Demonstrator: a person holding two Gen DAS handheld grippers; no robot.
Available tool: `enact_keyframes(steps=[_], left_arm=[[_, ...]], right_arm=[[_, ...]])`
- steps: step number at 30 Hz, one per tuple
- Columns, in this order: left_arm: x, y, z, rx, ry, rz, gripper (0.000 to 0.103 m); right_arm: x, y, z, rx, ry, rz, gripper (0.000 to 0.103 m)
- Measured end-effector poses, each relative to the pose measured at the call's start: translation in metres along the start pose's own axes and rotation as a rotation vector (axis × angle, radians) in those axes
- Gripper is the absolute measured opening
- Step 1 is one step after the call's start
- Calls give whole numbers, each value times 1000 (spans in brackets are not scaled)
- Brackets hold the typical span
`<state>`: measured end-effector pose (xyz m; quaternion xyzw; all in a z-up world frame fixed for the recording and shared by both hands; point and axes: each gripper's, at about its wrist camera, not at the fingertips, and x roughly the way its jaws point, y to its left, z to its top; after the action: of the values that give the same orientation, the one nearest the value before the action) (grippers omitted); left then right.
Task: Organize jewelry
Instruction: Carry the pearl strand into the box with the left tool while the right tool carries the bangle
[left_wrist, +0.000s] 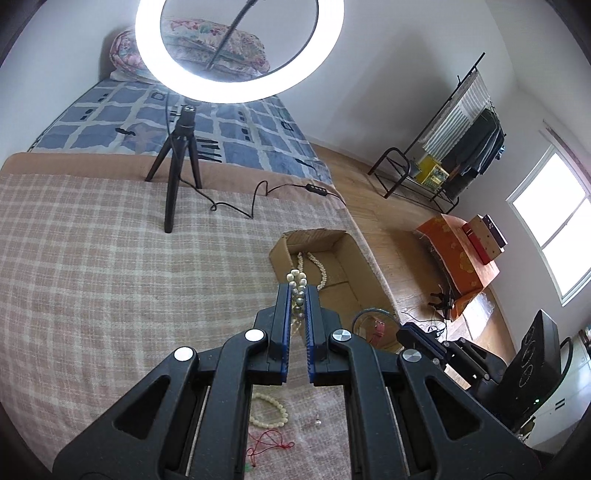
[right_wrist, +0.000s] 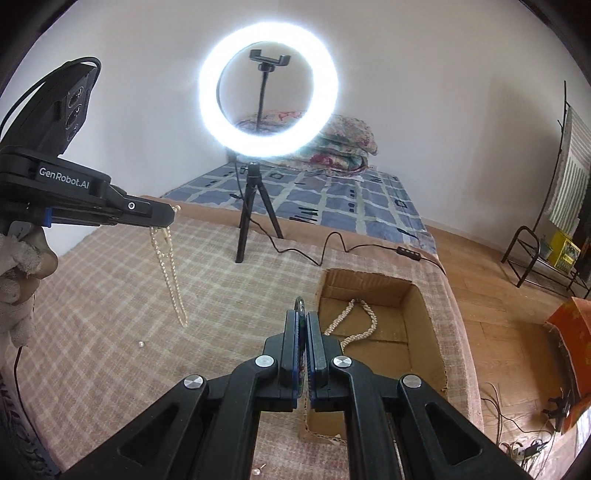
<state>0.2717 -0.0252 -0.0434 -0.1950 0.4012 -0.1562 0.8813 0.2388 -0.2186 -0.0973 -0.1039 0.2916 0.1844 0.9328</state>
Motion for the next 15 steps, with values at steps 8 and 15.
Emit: enact_keyframes(steps=[8, 15], left_arm=[[28, -43, 7, 25, 18, -58, 5], [54, -78, 1, 55, 48, -94, 4]], right_arm=[[5, -30, -16, 46, 38, -45, 1], [12, -68, -30, 125, 65, -85, 1]])
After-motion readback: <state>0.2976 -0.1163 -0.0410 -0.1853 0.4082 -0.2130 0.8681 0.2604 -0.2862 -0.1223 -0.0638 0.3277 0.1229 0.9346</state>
